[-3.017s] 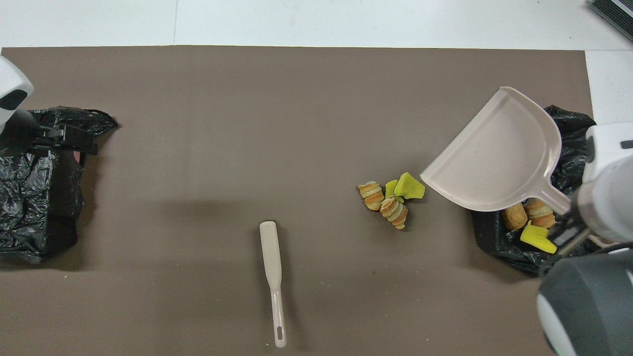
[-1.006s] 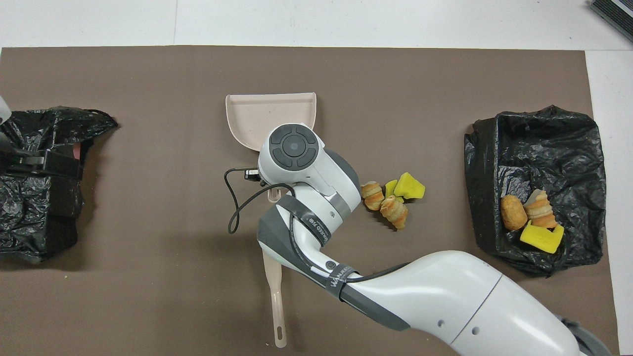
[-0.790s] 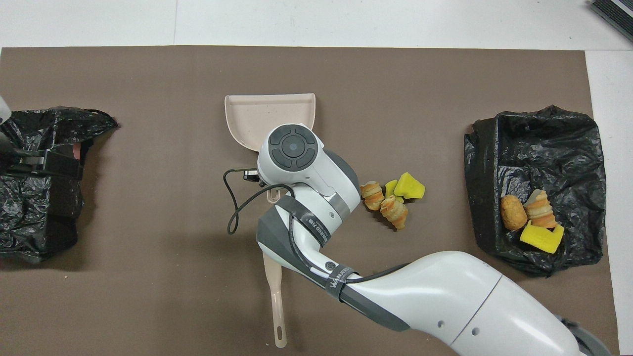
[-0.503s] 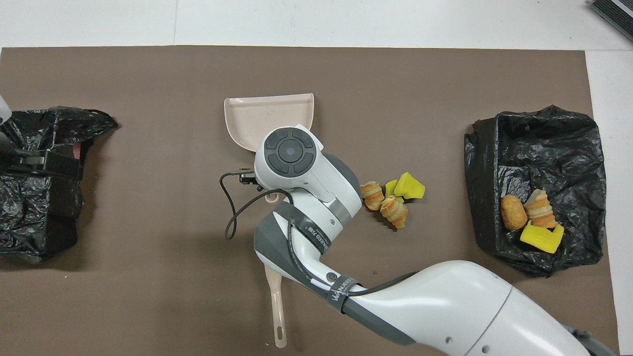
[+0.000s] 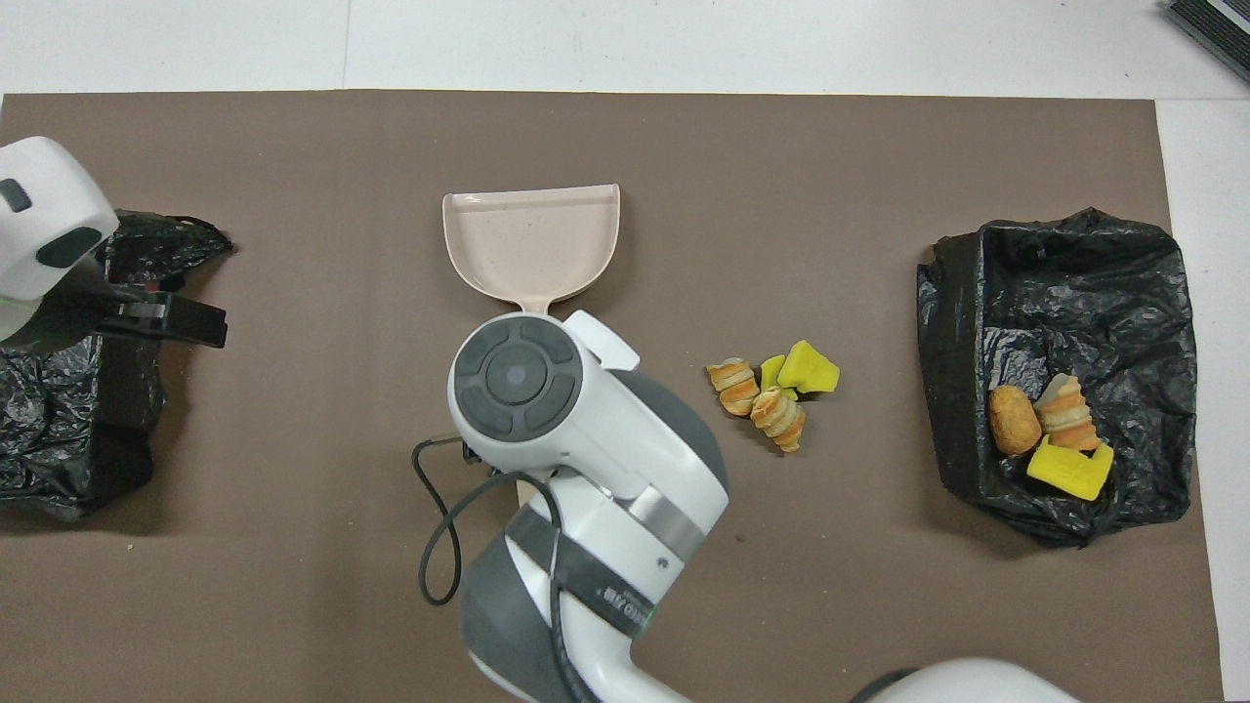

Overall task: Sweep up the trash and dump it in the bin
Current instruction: 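Grasp the dustpan with the left gripper while the right gripper grasps the brush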

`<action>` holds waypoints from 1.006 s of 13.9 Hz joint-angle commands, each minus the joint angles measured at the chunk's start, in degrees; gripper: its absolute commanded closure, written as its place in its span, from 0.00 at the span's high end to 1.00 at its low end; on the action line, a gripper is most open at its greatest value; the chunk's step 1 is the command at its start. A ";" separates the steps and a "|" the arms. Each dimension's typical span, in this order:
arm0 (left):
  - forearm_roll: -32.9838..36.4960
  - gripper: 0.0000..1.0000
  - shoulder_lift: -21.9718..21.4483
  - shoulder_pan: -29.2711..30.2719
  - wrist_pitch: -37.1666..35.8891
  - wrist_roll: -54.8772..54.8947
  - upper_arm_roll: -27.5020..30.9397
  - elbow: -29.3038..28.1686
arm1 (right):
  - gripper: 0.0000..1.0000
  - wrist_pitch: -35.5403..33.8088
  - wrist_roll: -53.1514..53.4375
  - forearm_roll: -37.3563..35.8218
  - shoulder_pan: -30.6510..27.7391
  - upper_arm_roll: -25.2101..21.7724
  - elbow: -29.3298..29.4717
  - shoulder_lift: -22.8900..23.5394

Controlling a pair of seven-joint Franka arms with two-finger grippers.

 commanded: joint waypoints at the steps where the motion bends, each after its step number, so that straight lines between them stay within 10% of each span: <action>1: 0.75 1.00 2.17 -3.49 3.64 -3.22 0.46 -0.76 | 1.00 7.77 0.12 4.95 -1.33 2.38 -13.40 -7.19; 7: 0.66 1.00 8.94 -10.34 11.37 -9.10 0.37 -0.76 | 1.00 20.09 -0.85 6.47 -0.89 5.90 -29.24 -9.65; 14: 1.28 1.00 19.75 -20.03 23.49 -23.42 0.38 -1.20 | 0.99 22.92 -1.02 6.56 -0.63 7.49 -33.03 -10.98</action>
